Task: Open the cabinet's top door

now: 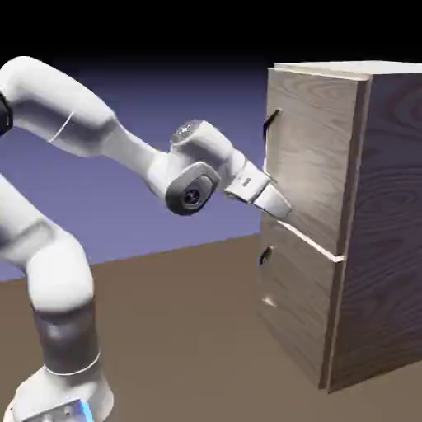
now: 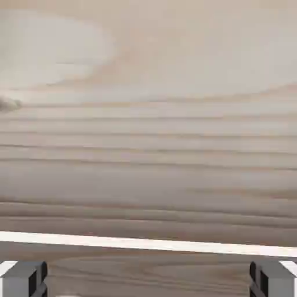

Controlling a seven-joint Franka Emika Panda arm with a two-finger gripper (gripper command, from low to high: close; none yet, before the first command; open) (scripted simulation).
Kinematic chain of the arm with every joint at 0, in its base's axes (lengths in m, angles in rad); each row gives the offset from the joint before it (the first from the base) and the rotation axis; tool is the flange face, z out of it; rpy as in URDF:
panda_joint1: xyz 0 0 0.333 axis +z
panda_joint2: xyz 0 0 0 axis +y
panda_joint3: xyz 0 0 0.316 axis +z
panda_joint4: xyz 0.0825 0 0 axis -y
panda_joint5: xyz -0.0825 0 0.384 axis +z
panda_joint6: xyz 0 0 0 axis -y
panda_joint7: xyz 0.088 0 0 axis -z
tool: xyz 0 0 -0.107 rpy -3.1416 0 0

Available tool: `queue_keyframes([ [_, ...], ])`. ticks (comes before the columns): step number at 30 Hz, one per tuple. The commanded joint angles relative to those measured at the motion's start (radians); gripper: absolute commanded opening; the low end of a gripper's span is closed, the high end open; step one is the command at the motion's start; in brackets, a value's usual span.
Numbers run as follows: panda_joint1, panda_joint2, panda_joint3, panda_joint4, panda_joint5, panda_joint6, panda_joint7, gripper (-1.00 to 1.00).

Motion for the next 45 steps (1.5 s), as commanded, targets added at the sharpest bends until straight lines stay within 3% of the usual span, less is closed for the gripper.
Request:
queue_keyframes([
  [1,-0.028,-0.015,-0.005,0.010,0.043,-0.005,0.004,0.00],
  [45,-0.539,-0.434,0.672,0.152,1.957,-0.103,0.986,0.00],
])
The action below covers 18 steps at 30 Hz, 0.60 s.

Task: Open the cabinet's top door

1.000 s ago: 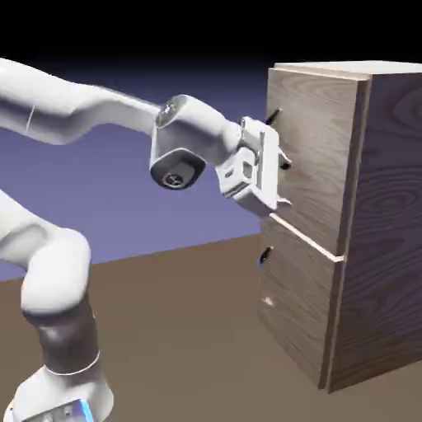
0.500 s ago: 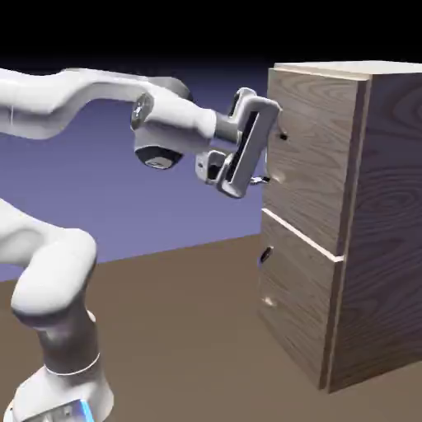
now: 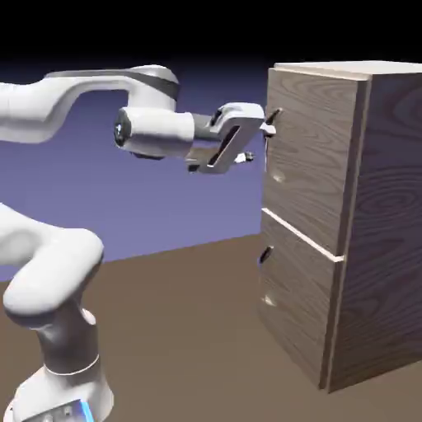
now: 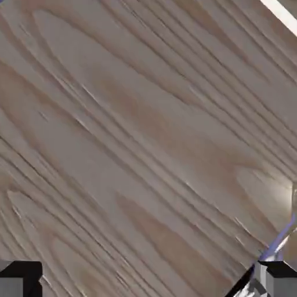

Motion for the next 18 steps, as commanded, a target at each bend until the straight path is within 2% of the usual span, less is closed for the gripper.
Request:
queue_keyframes([
  [1,-0.011,-0.009,0.016,0.003,0.044,-0.002,0.023,0.00],
  [12,-0.133,-0.112,0.192,0.036,0.521,-0.026,0.274,0.00],
  [15,-0.122,-0.124,0.209,0.023,0.585,-0.022,0.326,0.00],
  [18,-0.231,-0.080,0.262,0.088,0.616,-0.065,0.311,0.00],
])
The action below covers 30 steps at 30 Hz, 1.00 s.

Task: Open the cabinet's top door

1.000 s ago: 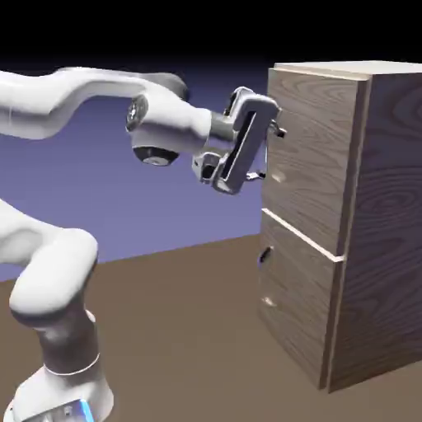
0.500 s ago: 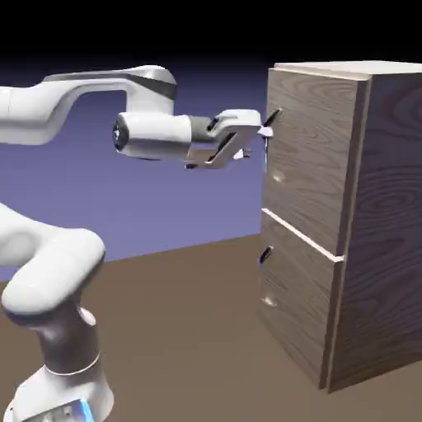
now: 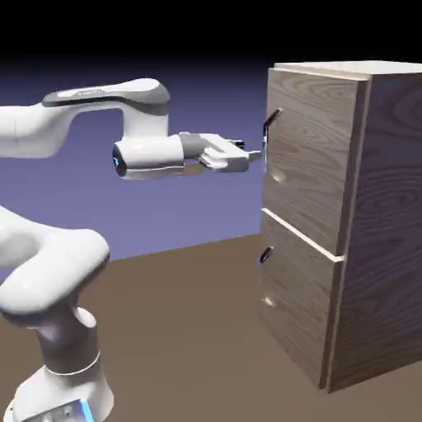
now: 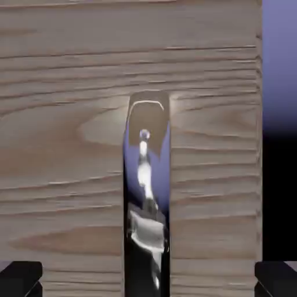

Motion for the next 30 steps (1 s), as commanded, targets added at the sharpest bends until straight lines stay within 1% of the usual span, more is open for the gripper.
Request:
queue_keyframes([
  [1,-0.034,0.014,0.017,0.020,0.010,-0.014,-0.005,0.00],
  [3,-0.074,0.030,0.036,0.044,0.021,-0.029,-0.010,0.00],
  [4,-0.074,0.030,0.036,0.044,0.021,-0.029,-0.010,-1.00],
  [5,-0.074,0.030,0.036,0.044,0.021,-0.029,-0.010,-1.00],
  [12,0.166,0.002,-0.206,-0.164,-0.193,-0.227,0.010,-1.00],
  [17,0.278,-0.045,-0.388,-0.278,-0.383,-0.364,0.043,-1.00],
  [24,0.341,-0.107,-0.641,-0.379,-0.668,-0.564,0.085,-1.00],
  [30,0.333,-0.113,-0.859,-0.407,-0.910,-0.750,0.095,-1.00],
])
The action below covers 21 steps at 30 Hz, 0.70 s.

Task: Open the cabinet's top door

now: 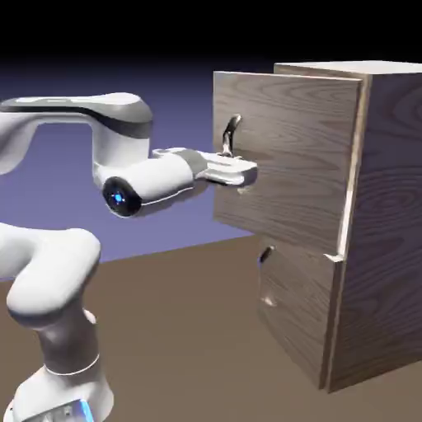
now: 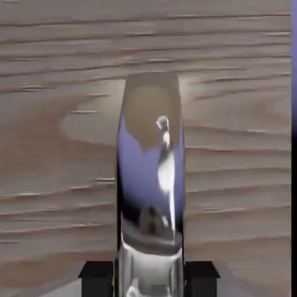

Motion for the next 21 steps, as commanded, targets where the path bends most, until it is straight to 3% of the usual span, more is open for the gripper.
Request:
queue_keyframes([
  [1,-0.004,0.005,-0.036,0.001,-0.040,-0.033,-0.001,-1.00],
  [11,-0.012,0.177,-0.399,0.104,-0.422,-0.381,-0.059,-1.00],
  [21,0.150,0.521,-0.747,0.405,-0.720,-0.791,-0.178,-1.00],
])
